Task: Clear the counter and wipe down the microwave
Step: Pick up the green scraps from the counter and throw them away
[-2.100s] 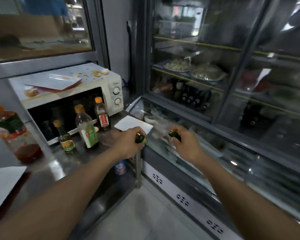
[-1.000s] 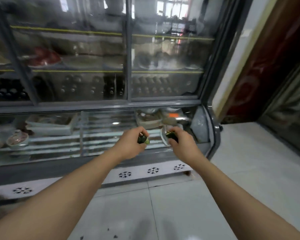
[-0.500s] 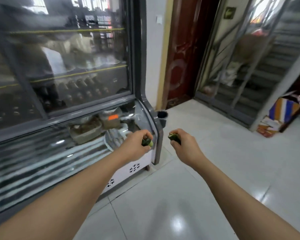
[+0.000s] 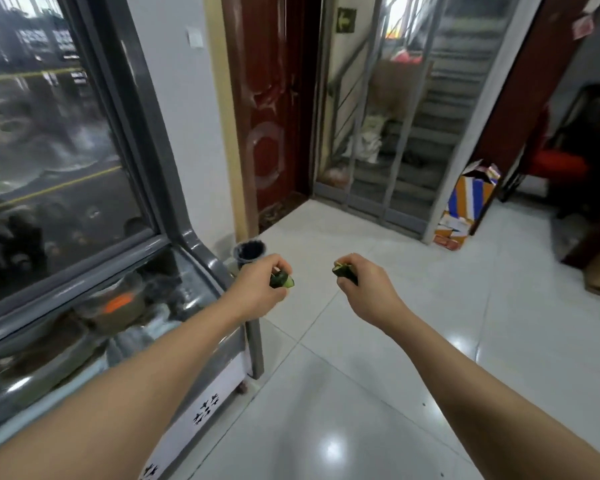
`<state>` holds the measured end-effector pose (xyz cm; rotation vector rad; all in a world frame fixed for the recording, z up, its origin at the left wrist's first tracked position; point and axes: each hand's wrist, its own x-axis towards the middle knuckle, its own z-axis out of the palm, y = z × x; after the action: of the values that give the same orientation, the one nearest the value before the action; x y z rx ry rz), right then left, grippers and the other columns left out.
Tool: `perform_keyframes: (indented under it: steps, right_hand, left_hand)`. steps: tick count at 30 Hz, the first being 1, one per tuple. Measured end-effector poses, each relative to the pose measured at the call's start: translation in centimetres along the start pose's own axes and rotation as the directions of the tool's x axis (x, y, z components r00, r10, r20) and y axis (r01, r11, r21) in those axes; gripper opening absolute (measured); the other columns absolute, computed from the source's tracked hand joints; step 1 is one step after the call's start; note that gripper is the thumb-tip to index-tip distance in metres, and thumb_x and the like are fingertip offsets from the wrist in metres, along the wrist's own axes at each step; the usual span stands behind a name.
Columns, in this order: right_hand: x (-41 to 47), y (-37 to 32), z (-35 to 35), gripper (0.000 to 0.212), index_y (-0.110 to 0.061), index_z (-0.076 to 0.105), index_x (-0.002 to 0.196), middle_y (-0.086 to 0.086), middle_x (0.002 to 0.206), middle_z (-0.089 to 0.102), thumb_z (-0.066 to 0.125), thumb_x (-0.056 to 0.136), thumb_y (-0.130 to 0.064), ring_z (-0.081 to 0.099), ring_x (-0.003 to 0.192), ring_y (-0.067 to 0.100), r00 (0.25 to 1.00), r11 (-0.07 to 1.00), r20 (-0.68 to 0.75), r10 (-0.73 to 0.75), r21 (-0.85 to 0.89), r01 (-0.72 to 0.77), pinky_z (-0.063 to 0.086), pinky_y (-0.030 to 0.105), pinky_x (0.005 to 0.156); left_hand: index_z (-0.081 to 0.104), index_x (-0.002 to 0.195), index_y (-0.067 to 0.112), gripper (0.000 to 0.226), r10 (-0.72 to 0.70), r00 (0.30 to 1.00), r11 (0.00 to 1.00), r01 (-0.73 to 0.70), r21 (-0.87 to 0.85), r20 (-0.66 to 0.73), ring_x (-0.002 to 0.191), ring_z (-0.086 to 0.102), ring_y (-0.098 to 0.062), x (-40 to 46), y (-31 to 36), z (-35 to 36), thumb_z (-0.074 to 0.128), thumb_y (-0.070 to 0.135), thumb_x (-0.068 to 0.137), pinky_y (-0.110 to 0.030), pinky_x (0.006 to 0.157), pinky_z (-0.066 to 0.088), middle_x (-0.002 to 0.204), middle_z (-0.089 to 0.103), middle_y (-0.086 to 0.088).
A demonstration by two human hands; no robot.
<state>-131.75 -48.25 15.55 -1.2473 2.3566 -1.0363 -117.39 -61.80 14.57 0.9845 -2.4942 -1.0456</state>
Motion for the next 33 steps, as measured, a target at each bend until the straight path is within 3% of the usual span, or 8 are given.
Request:
perform_keyframes:
  steps: [2,7,13,18,23,27,33]
  right_hand:
    - [2.7,1.1,-0.8,0.024,-0.013,0.056,0.117,0.000,0.103,0.056,0.051,0.094,-0.012,0.050,0.090,0.016,1.000,1.000,-0.010,0.024,0.002,-0.024,0.038,0.023,0.073]
    - [10.7,4.2,-2.2,0.024,-0.015,0.056,0.117,-0.002,0.099,0.055,0.051,0.094,-0.012,0.051,0.085,0.014,1.000,1.000,-0.016,-0.003,0.018,0.003,0.037,0.020,0.064]
    - [22.0,8.1,-5.4,0.023,-0.014,0.056,0.116,-0.003,0.099,0.055,0.052,0.094,-0.012,0.051,0.089,0.014,0.998,0.999,0.047,-0.052,0.007,0.052,0.038,0.022,0.073]
    - [31.1,10.9,-8.5,0.022,-0.014,0.056,0.116,-0.003,0.100,0.055,0.053,0.094,-0.013,0.051,0.089,0.013,0.990,0.993,0.088,-0.112,-0.018,0.114,0.039,0.022,0.075]
    - [38.7,13.3,-9.5,0.019,-0.015,0.057,0.111,-0.003,0.096,0.056,0.053,0.093,-0.013,0.050,0.084,0.012,0.985,0.990,0.096,-0.142,-0.010,0.143,0.036,0.015,0.061]
    - [45.4,14.5,-9.5,0.020,-0.014,0.057,0.112,0.002,0.102,0.059,0.053,0.093,-0.013,0.052,0.089,0.015,0.982,0.990,0.121,-0.142,-0.006,0.144,0.039,0.024,0.073]
    - [57.3,15.4,-9.6,0.023,-0.014,0.056,0.115,0.000,0.105,0.059,0.053,0.092,-0.015,0.051,0.089,0.013,0.979,0.982,0.098,-0.181,-0.040,0.185,0.038,0.024,0.074]
  left_hand:
    - [0.056,0.103,0.026,0.023,0.020,1.000,1.000,-0.020,0.010,0.009,0.073,0.052,0.001,3.1,0.5,0.5,0.065,0.014,0.085,-0.007,0.046,0.035,0.088,0.053,0.013]
    - [0.057,0.104,0.024,0.024,0.025,1.000,1.000,-0.025,0.013,-0.015,0.082,0.054,-0.003,11.3,1.4,1.8,0.067,0.014,0.084,-0.010,0.059,0.041,0.103,0.057,0.005]
    - [0.058,0.100,0.024,0.022,-0.033,0.993,0.999,0.036,0.023,-0.109,0.088,0.057,-0.011,22.7,3.8,3.4,0.068,0.014,0.082,-0.011,0.062,0.040,0.101,0.060,0.005]
    - [0.057,0.101,0.027,0.024,-0.097,0.981,0.994,0.102,0.024,-0.166,0.080,0.053,-0.006,30.8,6.4,4.7,0.068,0.017,0.082,-0.021,0.062,0.044,0.093,0.055,0.011]
    - [0.057,0.104,0.023,0.024,-0.120,0.979,0.991,0.127,0.035,-0.162,0.086,0.057,-0.015,37.9,7.5,5.3,0.066,0.015,0.083,-0.024,0.066,0.042,0.097,0.059,0.004]
    - [0.057,0.100,0.021,0.020,-0.126,0.978,0.990,0.134,0.041,-0.164,0.081,0.056,-0.013,44.5,7.2,5.5,0.063,0.011,0.084,-0.018,0.059,0.041,0.093,0.061,0.001]
    - [0.058,0.098,0.024,0.021,-0.073,0.981,0.993,0.088,0.078,-0.179,0.082,0.057,-0.017,56.3,6.4,4.0,0.065,0.012,0.082,-0.029,0.069,0.047,0.093,0.060,0.002]
